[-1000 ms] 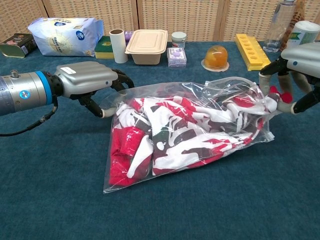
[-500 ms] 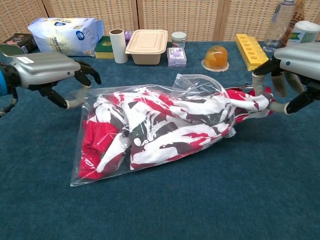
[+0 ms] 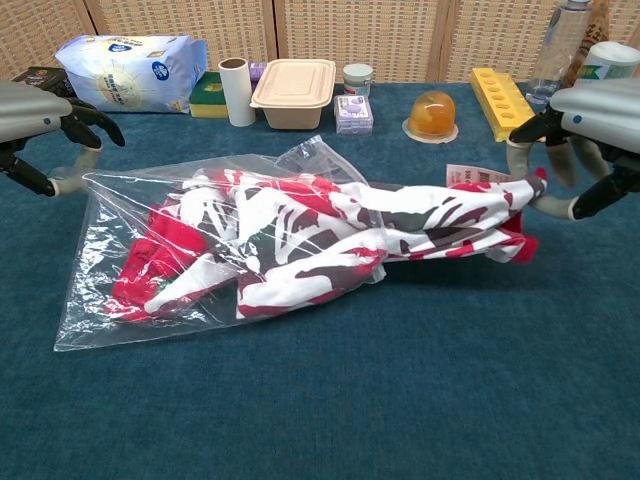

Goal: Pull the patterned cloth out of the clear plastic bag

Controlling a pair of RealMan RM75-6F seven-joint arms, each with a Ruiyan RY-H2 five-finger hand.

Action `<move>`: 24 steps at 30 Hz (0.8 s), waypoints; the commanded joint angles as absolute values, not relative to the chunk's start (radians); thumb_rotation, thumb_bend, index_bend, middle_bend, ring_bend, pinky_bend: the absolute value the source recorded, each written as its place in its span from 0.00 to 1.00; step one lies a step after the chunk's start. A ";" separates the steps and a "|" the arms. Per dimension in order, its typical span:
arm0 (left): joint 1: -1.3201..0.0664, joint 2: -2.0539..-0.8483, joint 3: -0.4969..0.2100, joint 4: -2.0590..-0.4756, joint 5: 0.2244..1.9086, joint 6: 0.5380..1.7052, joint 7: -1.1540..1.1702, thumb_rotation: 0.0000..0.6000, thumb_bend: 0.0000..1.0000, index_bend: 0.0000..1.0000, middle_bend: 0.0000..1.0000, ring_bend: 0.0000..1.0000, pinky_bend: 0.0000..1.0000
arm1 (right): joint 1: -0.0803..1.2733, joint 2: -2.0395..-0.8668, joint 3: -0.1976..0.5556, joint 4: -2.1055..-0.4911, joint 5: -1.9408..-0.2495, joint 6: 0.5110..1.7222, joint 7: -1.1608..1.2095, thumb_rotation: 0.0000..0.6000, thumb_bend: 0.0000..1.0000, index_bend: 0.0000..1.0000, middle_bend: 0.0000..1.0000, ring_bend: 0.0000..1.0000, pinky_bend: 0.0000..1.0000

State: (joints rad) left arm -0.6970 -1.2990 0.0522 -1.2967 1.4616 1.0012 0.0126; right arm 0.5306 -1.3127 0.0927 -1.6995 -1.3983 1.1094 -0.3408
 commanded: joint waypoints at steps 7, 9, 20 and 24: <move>-0.636 -1.242 0.045 -1.333 1.443 1.061 0.039 1.00 0.45 0.63 0.22 0.14 0.26 | 0.523 -1.302 0.097 -1.681 -1.392 1.119 -0.316 1.00 0.48 0.63 0.46 0.62 0.66; -0.620 -1.227 0.044 -1.341 1.435 1.074 0.044 1.00 0.45 0.63 0.22 0.13 0.26 | 0.519 -1.296 0.098 -1.676 -1.391 1.124 -0.306 1.00 0.48 0.63 0.46 0.62 0.66; -0.527 -1.128 0.025 -1.377 1.386 1.153 0.051 1.00 0.45 0.63 0.22 0.13 0.26 | 0.493 -1.244 0.114 -1.660 -1.390 1.168 -0.258 1.00 0.47 0.63 0.47 0.63 0.66; -0.499 -1.101 0.018 -1.374 1.374 1.174 0.059 1.00 0.45 0.63 0.22 0.14 0.26 | 0.483 -1.222 0.121 -1.661 -1.383 1.180 -0.252 1.00 0.48 0.63 0.47 0.63 0.66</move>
State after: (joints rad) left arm -0.5033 -1.1044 0.0207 -1.3750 1.3768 1.1700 0.0559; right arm 0.4855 -1.2247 0.1189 -1.6601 -1.3847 1.1772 -0.2539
